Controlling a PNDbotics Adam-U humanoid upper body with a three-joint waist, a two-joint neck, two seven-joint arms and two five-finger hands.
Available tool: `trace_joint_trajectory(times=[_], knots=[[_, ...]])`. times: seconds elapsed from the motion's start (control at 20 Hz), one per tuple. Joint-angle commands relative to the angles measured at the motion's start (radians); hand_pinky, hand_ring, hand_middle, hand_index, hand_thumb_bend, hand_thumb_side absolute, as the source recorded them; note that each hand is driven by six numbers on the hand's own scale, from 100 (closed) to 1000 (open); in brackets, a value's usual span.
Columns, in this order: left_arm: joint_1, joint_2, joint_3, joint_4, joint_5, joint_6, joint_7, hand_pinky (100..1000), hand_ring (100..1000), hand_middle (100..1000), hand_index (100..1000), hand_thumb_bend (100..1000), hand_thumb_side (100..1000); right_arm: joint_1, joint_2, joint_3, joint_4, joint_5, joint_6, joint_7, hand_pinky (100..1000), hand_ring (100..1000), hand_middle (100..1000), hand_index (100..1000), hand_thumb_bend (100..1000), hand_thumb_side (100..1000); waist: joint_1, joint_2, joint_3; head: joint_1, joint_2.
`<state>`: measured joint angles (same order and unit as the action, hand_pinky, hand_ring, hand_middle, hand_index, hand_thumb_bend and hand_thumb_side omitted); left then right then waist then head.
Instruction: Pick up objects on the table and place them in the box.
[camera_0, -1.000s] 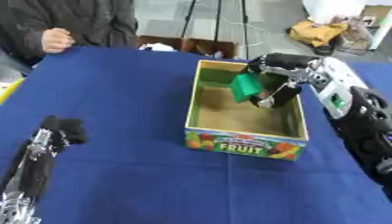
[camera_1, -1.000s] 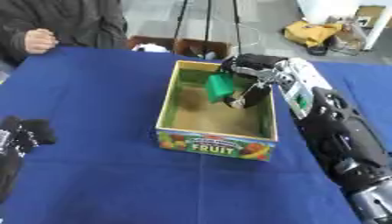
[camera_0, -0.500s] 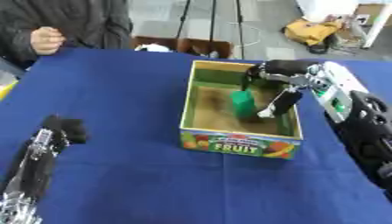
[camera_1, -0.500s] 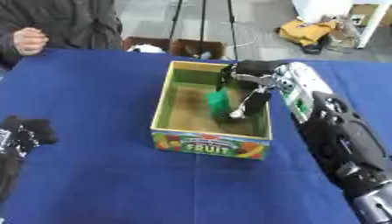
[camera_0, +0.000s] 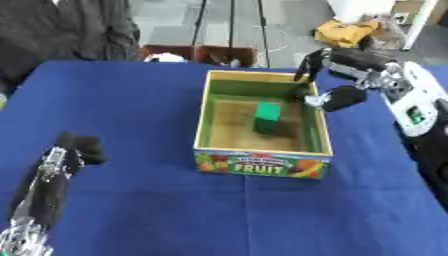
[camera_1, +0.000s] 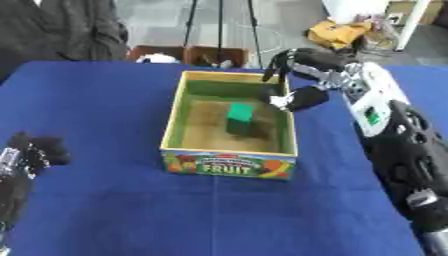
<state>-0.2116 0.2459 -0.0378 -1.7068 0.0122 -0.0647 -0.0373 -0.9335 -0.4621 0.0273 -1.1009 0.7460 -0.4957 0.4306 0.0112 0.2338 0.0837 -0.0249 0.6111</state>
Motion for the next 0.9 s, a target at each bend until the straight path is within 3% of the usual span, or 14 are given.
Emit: trace_joint_trajectory(times=[0.05,0.3,0.65,0.9], knots=[[-0.004,0.012,0.017,-0.009,-0.003,-0.001,0.010,687,591,559,716,405,1000,0.022,-0.076,-0.058,-0.087,-0.050,0.038,-0.046,678,604,723,767,128,568,0.002,-0.018,-0.014,0.017,-0.004],[-0.003,0.011,0.031,-0.009,-0.006,-0.002,0.024,687,591,559,716,404,1000,0.131,-0.112,-0.116,-0.104,-0.119,0.107,-0.114,617,577,721,766,100,625,0.012,-0.011,-0.058,0.045,-0.016],[0.000,0.011,0.041,-0.011,-0.011,-0.006,0.035,688,594,561,718,400,998,0.284,-0.025,-0.240,-0.211,-0.213,0.201,-0.208,595,555,691,737,100,645,0.023,-0.012,-0.090,0.059,-0.018],[0.003,0.009,0.040,-0.009,-0.019,-0.011,0.032,687,594,561,717,401,999,0.389,0.034,-0.265,-0.288,-0.278,0.265,-0.273,589,551,677,731,100,652,0.024,-0.014,-0.089,0.065,-0.020]])
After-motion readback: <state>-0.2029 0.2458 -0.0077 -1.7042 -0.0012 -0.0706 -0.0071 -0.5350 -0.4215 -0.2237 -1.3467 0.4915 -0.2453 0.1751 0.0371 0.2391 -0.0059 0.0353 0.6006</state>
